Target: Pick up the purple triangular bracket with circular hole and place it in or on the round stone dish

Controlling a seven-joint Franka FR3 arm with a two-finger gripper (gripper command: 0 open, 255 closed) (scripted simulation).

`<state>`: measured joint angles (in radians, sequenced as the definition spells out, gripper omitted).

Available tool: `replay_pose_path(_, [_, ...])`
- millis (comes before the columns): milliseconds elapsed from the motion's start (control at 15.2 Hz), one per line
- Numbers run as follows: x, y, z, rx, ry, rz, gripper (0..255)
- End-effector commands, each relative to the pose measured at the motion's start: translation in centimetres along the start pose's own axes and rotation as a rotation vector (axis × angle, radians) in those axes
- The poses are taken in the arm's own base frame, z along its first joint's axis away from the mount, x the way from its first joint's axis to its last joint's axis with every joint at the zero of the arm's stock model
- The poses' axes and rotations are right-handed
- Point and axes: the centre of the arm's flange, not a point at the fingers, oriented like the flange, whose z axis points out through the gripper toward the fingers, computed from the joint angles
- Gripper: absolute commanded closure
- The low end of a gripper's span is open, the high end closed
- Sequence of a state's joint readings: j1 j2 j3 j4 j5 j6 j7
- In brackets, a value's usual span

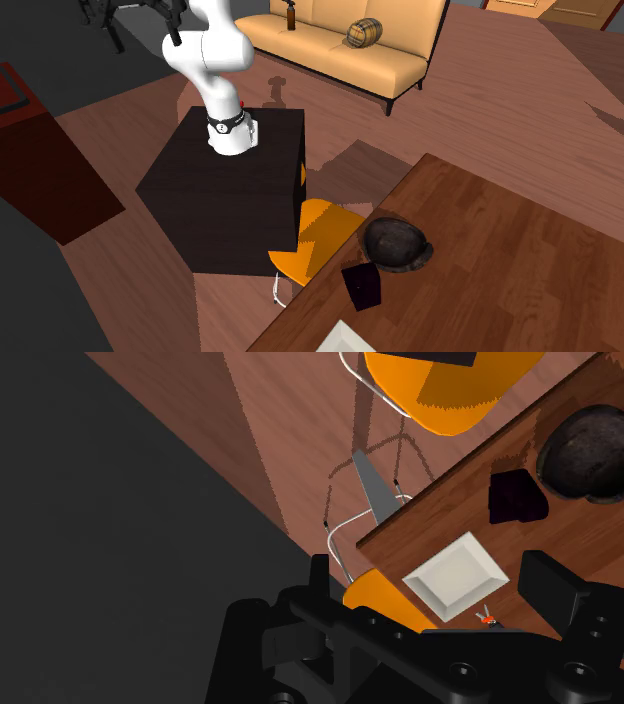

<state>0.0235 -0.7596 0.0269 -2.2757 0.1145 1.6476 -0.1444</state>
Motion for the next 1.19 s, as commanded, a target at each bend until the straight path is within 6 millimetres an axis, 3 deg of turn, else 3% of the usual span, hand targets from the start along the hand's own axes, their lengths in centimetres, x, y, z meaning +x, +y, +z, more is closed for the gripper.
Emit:
replay_pose_path(0, [0.0, 0.0, 0.0, 0.000, 0.000, 0.000, 0])
replay_pose_path(1122, [4.7, -12.7, 18.0, -0.018, 0.008, -0.027, 0])
